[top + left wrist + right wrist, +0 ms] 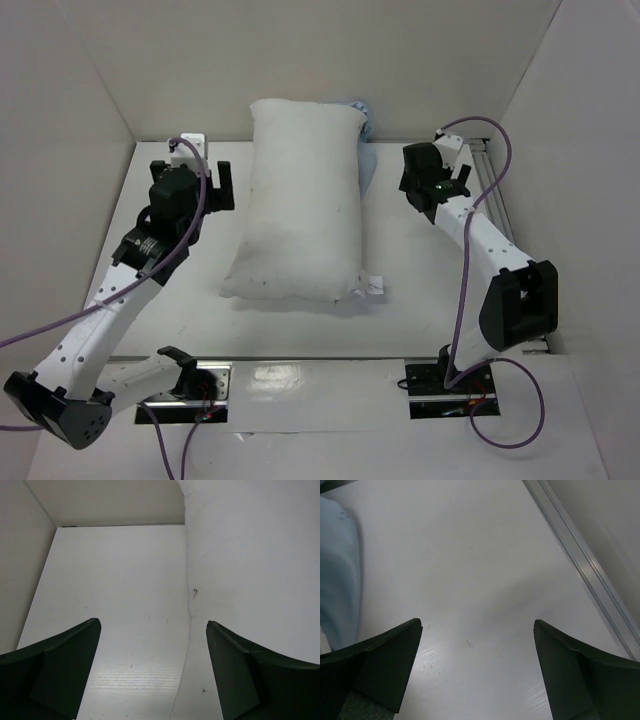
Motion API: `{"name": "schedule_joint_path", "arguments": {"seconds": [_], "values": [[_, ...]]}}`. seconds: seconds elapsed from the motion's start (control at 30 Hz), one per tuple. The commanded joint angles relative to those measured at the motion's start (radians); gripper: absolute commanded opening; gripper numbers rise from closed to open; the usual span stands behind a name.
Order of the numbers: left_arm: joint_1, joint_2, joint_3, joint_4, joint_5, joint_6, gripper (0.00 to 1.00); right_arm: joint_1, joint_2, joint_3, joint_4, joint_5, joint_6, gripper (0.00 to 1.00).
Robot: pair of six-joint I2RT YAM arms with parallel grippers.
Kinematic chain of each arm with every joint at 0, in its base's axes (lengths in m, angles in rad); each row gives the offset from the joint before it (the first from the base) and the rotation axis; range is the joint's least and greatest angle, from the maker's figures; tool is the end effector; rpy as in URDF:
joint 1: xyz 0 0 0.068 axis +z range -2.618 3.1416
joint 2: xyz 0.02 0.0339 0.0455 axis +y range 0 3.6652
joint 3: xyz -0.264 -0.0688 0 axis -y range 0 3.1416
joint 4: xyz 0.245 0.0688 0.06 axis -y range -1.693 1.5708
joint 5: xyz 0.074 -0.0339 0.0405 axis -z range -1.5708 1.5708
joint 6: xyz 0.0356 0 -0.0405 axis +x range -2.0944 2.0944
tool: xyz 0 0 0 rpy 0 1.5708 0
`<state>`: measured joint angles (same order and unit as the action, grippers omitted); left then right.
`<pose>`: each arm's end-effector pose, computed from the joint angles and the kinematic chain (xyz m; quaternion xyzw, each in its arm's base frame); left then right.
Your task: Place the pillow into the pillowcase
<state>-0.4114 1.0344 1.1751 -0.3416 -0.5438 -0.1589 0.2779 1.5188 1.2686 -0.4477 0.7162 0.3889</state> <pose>0.2105 -0.0717 0.4133 -0.0746 0.7615 0.0282 0.6433 0.3293 0.0696 0.3098 0.1950 0.8392 -0.1706 0.4781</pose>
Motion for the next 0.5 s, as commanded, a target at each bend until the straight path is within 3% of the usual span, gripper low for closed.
{"name": "schedule_joint_path", "arguments": {"seconds": [0.0, 0.13, 0.23, 0.37, 0.47], "values": [[-0.003, -0.036, 0.015, 0.044, 0.134, 0.006, 1.0, 0.018, -0.026, -0.024, 0.116, -0.031, -0.044, 1.0], [-0.003, 0.019, 0.08, -0.034, 0.175, -0.027, 1.0, 0.018, -0.026, 0.011, 0.107, -0.084, -0.08, 1.0], [-0.003, 0.081, 0.119, -0.074, 0.189, -0.04, 1.0, 0.018, 0.003, 0.07, 0.093, -0.427, -0.252, 1.0], [-0.003, 0.122, 0.138, -0.086, 0.183, -0.074, 1.0, 0.018, 0.023, 0.071, 0.112, -0.454, -0.135, 1.0], [-0.003, 0.131, 0.147, -0.097, 0.128, -0.134, 1.0, 0.0, 0.072, 0.103, 0.028, -0.49, -0.036, 1.0]]}}
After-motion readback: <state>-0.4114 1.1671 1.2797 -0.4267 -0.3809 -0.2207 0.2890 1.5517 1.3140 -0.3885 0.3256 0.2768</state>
